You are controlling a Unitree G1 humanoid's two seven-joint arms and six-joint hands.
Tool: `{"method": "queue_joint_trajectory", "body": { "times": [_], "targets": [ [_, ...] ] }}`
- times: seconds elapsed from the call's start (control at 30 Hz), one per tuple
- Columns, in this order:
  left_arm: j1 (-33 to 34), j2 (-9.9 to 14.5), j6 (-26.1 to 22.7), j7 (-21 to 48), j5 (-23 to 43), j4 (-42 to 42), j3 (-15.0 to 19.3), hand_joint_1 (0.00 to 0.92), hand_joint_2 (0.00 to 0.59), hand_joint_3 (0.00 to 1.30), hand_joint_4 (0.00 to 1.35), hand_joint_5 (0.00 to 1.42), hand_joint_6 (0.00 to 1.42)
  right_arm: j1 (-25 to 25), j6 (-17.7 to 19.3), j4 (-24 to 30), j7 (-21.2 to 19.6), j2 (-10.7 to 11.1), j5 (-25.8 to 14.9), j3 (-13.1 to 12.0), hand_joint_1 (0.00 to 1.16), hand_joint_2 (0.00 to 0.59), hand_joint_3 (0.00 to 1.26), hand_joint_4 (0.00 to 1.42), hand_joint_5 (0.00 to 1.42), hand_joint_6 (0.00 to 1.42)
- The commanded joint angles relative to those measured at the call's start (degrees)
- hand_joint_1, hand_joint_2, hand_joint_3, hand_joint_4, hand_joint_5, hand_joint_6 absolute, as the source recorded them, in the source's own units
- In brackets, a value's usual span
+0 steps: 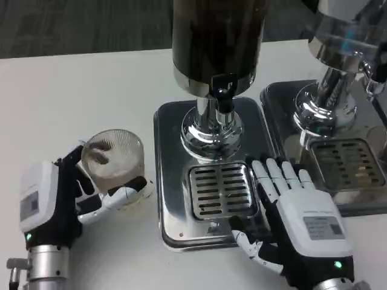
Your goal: Grasp the cup under the faucet to collect the drink, then remove the cup.
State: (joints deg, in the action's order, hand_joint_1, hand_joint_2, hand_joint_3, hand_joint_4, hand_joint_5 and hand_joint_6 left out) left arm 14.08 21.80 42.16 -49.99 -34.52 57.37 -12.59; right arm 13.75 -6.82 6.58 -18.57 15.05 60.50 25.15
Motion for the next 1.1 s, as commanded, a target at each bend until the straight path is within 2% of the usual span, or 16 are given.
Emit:
{"method": "queue_joint_trajectory", "body": {
  "times": [0.03, 0.2, 0.47, 0.63, 0.73, 1.1],
  "targets": [
    [0.1, 0.4, 2.9, -1.6, -1.4, -4.6, -0.7, 0.510, 0.023, 0.70, 0.85, 1.03, 1.15, 0.6, -1.5, 0.3, -2.6, -0.7, 1.4, -0.3, 0.35, 0.394, 0.04, 0.00, 0.00, 0.00],
    [0.5, -0.2, 3.3, 0.1, -2.3, -5.9, -1.4, 0.497, 0.023, 0.70, 0.84, 1.03, 1.14, 1.3, -3.2, 0.7, -4.0, -1.6, 2.2, -0.5, 0.32, 0.395, 0.03, 0.00, 0.00, 0.00],
    [4.3, -0.9, 3.3, 2.3, -3.4, -3.0, -4.5, 0.474, 0.021, 0.70, 0.83, 1.03, 1.14, 3.4, -4.6, 1.2, -7.7, -3.0, 1.6, -1.8, 0.26, 0.397, 0.01, 0.00, 0.00, 0.00],
    [8.6, -2.4, 2.7, 3.3, -4.8, 0.2, -6.7, 0.469, 0.020, 0.70, 0.83, 1.03, 1.14, 4.2, -4.9, 1.8, -8.0, -3.4, 1.8, -1.8, 0.22, 0.385, 0.01, 0.00, 0.00, 0.00],
    [11.0, -3.6, 1.8, 3.7, -5.5, 2.7, -8.1, 0.464, 0.018, 0.70, 0.85, 1.03, 1.16, 4.6, -5.1, 2.0, -8.2, -3.5, 1.8, -1.8, 0.21, 0.397, 0.01, 0.00, 0.00, 0.00],
    [15.9, -7.8, -1.2, 3.3, -8.1, 8.4, -12.8, 0.451, 0.020, 0.71, 0.85, 1.05, 1.18, 5.2, -6.0, 2.8, -8.1, -3.9, 2.0, -1.9, 0.21, 0.400, 0.01, 0.00, 0.00, 0.00]
  ]
}}
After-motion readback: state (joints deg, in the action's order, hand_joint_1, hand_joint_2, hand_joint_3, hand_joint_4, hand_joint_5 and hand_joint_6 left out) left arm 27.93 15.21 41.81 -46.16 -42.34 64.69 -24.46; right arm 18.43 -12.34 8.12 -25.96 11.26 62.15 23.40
